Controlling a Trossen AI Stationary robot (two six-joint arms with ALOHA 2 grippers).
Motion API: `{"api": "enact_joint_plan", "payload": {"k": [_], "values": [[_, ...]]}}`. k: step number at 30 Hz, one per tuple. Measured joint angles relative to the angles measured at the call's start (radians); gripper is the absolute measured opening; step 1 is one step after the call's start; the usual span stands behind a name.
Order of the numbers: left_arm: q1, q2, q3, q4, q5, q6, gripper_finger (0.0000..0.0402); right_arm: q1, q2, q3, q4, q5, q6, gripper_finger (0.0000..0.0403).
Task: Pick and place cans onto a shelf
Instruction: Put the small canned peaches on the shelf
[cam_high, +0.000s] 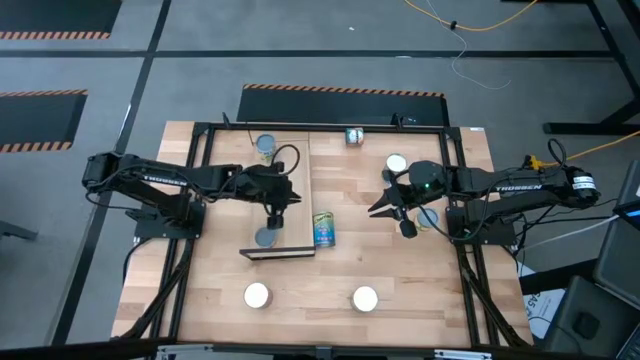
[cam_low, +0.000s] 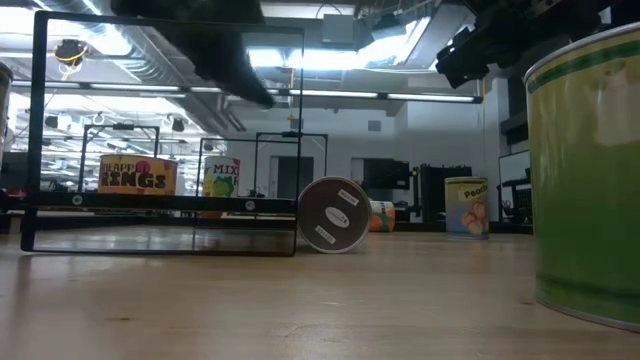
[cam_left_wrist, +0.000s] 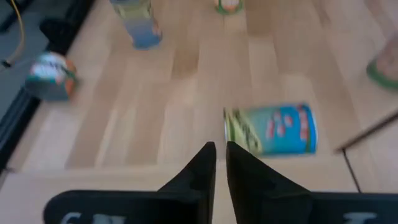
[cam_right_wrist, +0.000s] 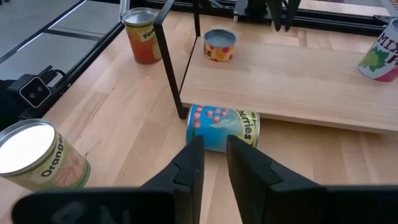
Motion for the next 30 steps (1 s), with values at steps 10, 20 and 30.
{"api": "enact_joint_plan", "payload": {"k": [10, 20, 30], "values": [[0.000, 0.000, 0.000, 0.071, -0.002, -0.001, 0.0083, 0.000, 0.000, 0.000, 0.001, 0.001, 0.123, 0.0144], [0.000, 0.000, 0.000, 0.071, -0.002, -0.003, 0.0083, 0.000, -0.008, 0.000, -0.152, -0.002, 0.317, 0.0176], [-0.001, 0.000, 0.000, 0.063, -0.001, -0.007, 0.0084, 0.000, -0.008, 0.000, -0.560, 0.026, 0.454, 0.0170]]}}
